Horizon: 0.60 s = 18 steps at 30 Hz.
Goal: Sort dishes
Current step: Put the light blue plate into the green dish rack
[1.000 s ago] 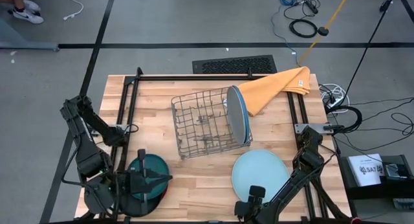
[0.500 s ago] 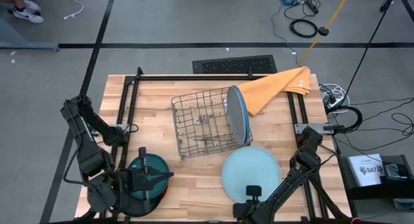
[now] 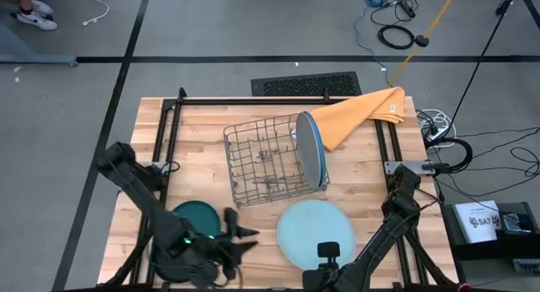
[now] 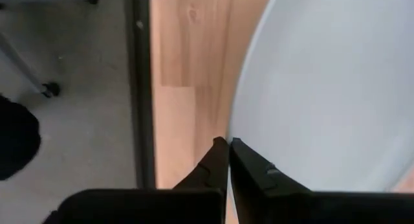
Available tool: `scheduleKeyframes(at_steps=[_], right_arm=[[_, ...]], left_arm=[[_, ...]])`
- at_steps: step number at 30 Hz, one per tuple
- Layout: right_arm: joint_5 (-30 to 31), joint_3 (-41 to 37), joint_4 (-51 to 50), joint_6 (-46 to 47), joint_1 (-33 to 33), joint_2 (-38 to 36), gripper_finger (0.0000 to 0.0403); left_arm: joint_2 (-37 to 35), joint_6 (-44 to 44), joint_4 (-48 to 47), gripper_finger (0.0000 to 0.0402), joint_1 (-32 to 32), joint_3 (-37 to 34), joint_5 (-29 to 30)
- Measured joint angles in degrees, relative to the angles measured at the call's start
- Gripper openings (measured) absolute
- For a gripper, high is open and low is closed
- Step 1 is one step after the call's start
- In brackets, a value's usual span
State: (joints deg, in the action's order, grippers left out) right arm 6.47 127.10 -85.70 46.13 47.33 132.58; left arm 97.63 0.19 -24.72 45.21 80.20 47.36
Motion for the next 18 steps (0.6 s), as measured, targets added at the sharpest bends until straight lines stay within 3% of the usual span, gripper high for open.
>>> scheduleKeyframes(at_steps=[4, 7, 13, 18], right_arm=[[-0.1, 0.5, -1.1, -1.4, -0.1, 0.0, 0.0000], [-0.4, 0.5, -1.5, -2.1, -0.2, 0.0, 0.0000], [-0.3, 0.5, -1.6, -2.7, -0.4, 0.0, 0.0000], [-0.3, 0.5, -1.6, -2.9, -0.4, 0.0, 0.0000]], left_arm=[[6.2, 7.5, 7.9, 0.0202, -2.8, 0.0, -8.9], [11.0, 9.6, 9.3, 0.0223, -4.9, 1.2, -14.1], [16.6, 9.3, 9.2, 0.0230, -7.8, 3.2, -20.0], [19.1, 9.3, 9.5, 0.0230, -9.2, 4.6, -20.6]])
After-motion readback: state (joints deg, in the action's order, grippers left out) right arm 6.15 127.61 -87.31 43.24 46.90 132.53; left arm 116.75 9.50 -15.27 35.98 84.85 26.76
